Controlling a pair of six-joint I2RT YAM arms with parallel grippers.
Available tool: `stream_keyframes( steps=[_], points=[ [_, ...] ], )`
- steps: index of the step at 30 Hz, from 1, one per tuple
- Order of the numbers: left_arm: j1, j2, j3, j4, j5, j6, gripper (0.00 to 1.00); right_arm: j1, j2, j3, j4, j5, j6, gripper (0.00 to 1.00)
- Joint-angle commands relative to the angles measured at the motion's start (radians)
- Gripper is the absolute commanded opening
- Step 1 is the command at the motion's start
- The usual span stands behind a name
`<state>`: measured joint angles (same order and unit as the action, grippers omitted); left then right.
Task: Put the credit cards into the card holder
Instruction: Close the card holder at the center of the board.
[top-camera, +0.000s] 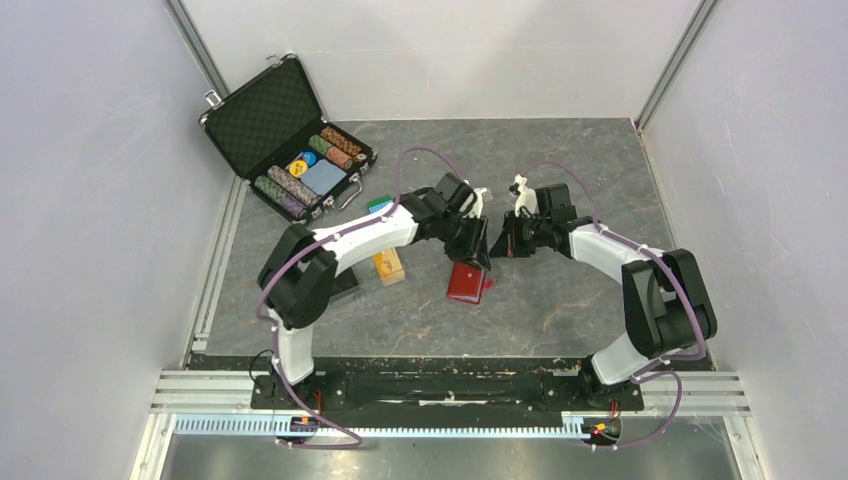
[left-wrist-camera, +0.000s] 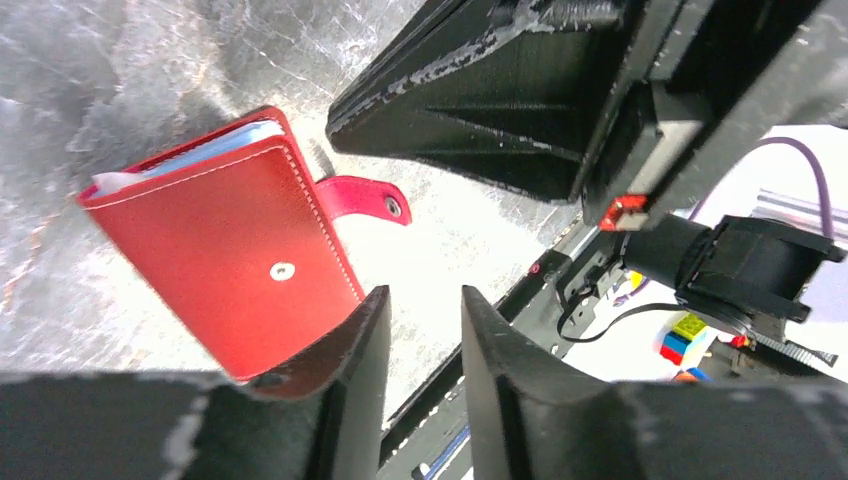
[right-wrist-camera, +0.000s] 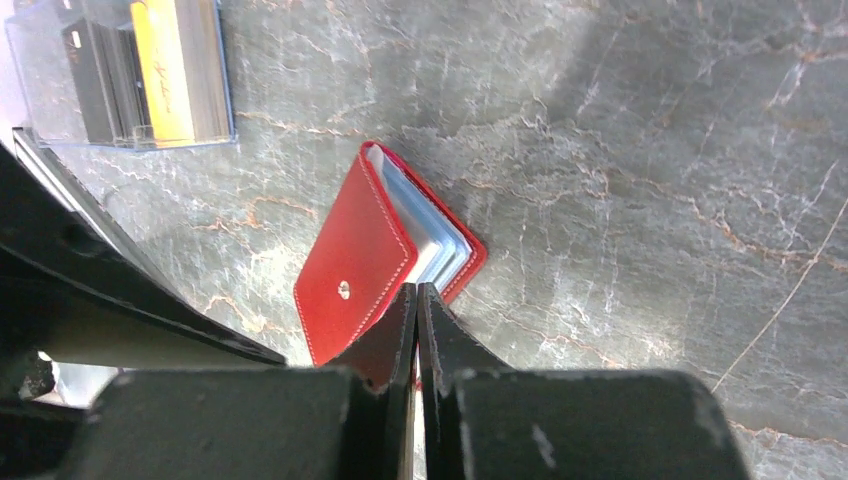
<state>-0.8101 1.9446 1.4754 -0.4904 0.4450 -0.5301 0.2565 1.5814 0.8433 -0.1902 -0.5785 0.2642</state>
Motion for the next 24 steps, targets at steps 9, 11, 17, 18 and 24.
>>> stream_keyframes(
  steps=[9,11,17,18,24],
  points=[
    [0.050,-0.019,-0.054,-0.034,-0.086,0.049,0.12,0.022,-0.010,0.042,0.078,-0.061,-0.006,0.00],
    [0.047,0.020,-0.034,-0.048,-0.059,0.070,0.11,0.036,0.011,0.050,0.080,-0.064,-0.004,0.00],
    [0.026,0.100,0.021,-0.091,-0.066,0.094,0.05,0.061,0.077,0.074,0.079,-0.047,-0.003,0.00],
    [0.022,0.115,0.031,-0.101,-0.065,0.099,0.04,0.061,0.091,0.074,0.073,-0.040,-0.008,0.00],
    [0.008,0.107,0.075,-0.078,0.000,0.094,0.09,0.062,0.154,0.077,-0.010,0.073,-0.059,0.00]
  ],
)
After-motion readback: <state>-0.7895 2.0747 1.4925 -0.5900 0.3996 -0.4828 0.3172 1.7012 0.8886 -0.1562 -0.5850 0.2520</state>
